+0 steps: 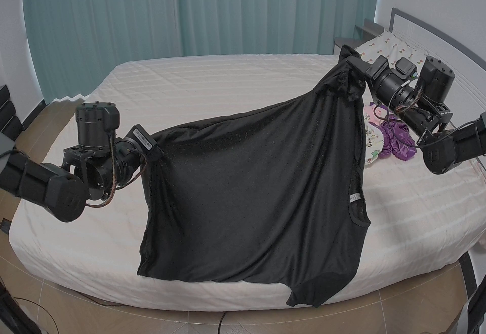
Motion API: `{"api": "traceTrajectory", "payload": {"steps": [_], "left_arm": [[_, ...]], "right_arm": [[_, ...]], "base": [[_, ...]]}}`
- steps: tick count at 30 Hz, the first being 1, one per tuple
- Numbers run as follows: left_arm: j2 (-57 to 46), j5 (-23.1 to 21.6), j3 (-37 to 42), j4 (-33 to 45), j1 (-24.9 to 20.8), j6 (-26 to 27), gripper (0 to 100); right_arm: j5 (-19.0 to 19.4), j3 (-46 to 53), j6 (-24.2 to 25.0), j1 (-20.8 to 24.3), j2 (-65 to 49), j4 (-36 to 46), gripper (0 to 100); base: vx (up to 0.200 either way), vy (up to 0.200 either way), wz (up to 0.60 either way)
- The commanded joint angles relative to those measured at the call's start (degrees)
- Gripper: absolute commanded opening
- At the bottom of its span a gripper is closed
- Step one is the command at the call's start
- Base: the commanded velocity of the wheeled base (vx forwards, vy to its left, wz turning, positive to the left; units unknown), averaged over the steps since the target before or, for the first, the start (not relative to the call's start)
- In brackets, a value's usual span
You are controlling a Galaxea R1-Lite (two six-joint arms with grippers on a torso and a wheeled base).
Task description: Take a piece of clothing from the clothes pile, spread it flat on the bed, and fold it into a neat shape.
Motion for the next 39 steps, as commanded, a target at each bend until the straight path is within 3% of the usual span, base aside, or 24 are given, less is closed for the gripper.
{"api": "traceTrajectory", "payload": {"steps": [1,8,22,23,24,29,32,34,39], "left_arm": [[7.0,0.2,-3.4,0.5,1.3,0.1,0],[13.4,0.3,-5.8,0.6,3.7,0.0,0],[22.5,0.0,-12.1,0.5,7.2,-0.3,0],[23.5,0.0,-13.0,0.5,7.5,-0.4,0],[24.1,0.0,-13.5,0.5,7.7,-0.7,100],[29.5,0.3,-16.8,0.5,8.2,-1.3,100],[32.0,1.0,-19.5,0.6,9.2,-1.4,100],[32.3,1.2,-20.4,0.6,10.0,-1.4,100],[32.1,1.2,-21.3,0.6,12.0,-1.3,100]], "right_arm": [[-0.1,-1.1,0.1,0.2,4.6,-0.1,0],[-1.8,-4.0,0.0,0.4,10.3,0.2,0],[-7.1,-14.0,-0.4,0.9,21.6,4.2,0],[-7.8,-15.9,-0.4,1.0,23.5,4.5,100],[-7.9,-17.0,-0.4,1.0,24.6,4.7,100],[-8.6,-21.0,-0.6,2.4,31.6,6.6,100],[-10.9,-23.2,-1.3,2.6,34.0,7.9,100],[-15.9,-27.5,-1.9,2.3,36.2,11.2,100],[-17.3,-27.2,-2.8,0.7,35.9,14.3,100]], "base": [[0.2,0.0,0.0],[0.2,0.0,0.0],[0.0,0.0,0.0],[0.0,0.0,0.0],[0.0,0.0,0.0],[0.0,0.0,0.0],[0.0,0.0,0.0],[0.0,0.0,0.0],[0.0,0.0,0.0]]}}
